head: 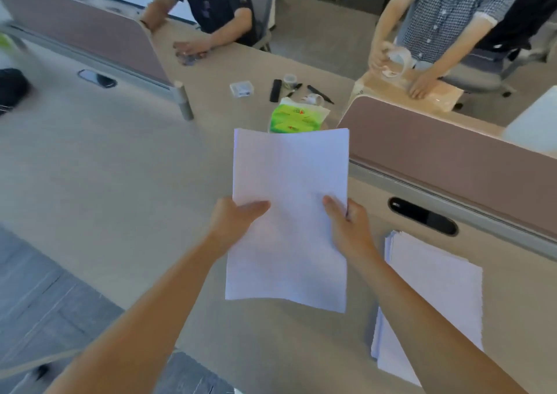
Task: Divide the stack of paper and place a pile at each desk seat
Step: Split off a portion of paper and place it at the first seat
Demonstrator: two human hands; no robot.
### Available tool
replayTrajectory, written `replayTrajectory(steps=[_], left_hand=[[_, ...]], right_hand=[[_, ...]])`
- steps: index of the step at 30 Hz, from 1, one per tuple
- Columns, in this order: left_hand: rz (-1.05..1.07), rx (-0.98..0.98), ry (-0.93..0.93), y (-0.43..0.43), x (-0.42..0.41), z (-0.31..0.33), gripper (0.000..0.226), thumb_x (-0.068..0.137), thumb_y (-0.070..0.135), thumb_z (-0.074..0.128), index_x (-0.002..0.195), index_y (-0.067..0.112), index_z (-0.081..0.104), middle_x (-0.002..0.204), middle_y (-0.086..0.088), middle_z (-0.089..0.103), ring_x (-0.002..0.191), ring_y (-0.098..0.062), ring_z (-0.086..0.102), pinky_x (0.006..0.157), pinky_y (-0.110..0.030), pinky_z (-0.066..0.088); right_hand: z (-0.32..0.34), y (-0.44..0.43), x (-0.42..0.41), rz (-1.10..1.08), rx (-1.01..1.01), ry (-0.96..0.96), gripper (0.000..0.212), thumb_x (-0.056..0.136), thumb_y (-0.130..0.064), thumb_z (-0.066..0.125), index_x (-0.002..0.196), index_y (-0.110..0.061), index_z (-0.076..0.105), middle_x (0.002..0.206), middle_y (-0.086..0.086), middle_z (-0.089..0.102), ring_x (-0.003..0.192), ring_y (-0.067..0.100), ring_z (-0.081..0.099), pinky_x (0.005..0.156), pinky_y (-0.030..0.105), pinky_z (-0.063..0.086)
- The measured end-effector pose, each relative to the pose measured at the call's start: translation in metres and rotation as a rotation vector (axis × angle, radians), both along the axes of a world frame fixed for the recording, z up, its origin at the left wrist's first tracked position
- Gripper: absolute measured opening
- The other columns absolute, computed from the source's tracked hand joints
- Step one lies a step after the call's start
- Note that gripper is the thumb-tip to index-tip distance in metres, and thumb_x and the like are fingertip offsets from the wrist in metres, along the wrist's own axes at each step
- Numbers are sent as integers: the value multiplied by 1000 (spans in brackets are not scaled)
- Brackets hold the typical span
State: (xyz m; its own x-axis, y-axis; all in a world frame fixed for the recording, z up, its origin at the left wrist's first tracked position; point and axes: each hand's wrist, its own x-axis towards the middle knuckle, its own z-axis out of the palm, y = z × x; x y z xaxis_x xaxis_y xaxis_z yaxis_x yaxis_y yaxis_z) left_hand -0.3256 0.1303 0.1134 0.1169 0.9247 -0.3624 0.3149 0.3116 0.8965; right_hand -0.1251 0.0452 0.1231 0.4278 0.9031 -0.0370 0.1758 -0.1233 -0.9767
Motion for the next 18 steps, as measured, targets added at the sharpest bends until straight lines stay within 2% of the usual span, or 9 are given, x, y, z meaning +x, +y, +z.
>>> replayTrajectory(steps=[2,4,6,8,11,14,16,17,18], left_hand=[[50,-32,-44,0,-20,15,33,59,41,84,77,14,76,78,-14,73,62,-21,59,56,-31,46],[100,-45,-65,-2,-44,30,27,64,36,84,75,14,74,64,-2,68,52,-15,53,49,-20,40],[157,-44,-101,-7,-69,42,20,70,29,84,77,13,73,63,3,70,59,-16,60,58,-26,49],[207,-27,-134,-12,-97,53,20,69,27,84,81,14,73,71,1,74,71,-22,67,73,-39,56],[288,-52,-183,-13,-134,57,16,76,23,81,84,13,72,76,-2,76,67,-20,72,68,-35,61],[368,-72,-213,-1,-182,53,49,64,42,83,98,9,71,93,-11,75,75,-25,72,76,-42,60],[380,-53,-164,9,-212,50,38,76,45,76,95,14,67,87,-5,71,73,-22,68,69,-34,57],[379,-21,-147,14,-226,49,26,84,43,71,89,18,63,82,0,67,70,-17,65,63,-29,53],[370,13,-133,19,-241,48,22,88,41,67,83,21,61,80,3,65,68,-13,63,59,-25,50]], right_hand=[[5,16,-9,77,21,36,21,98,-24,57,78,-25,62,54,-19,53,50,-7,44,52,11,36],[9,32,-25,137,47,88,18,92,-31,58,84,-18,67,65,-17,59,58,-7,49,57,14,41],[15,45,-47,198,50,83,31,88,-37,53,72,-13,61,64,-3,51,58,5,44,55,26,37],[23,56,-75,288,58,33,35,90,-38,50,62,-17,47,57,1,36,52,9,33,52,29,27],[34,70,-109,341,63,-30,44,98,-26,52,57,-21,38,51,-5,33,44,1,29,47,23,29],[37,84,-149,335,9,-5,43,99,-23,52,62,0,51,54,8,47,49,5,41,52,22,35],[37,95,-178,308,2,48,47,98,-27,52,85,18,57,77,33,63,63,21,62,62,26,40],[37,99,-195,294,-3,57,48,98,-29,52,92,19,56,91,35,64,74,30,68,67,28,41],[37,104,-212,279,-12,53,46,97,-30,53,92,16,59,96,33,65,80,30,69,70,29,43]])
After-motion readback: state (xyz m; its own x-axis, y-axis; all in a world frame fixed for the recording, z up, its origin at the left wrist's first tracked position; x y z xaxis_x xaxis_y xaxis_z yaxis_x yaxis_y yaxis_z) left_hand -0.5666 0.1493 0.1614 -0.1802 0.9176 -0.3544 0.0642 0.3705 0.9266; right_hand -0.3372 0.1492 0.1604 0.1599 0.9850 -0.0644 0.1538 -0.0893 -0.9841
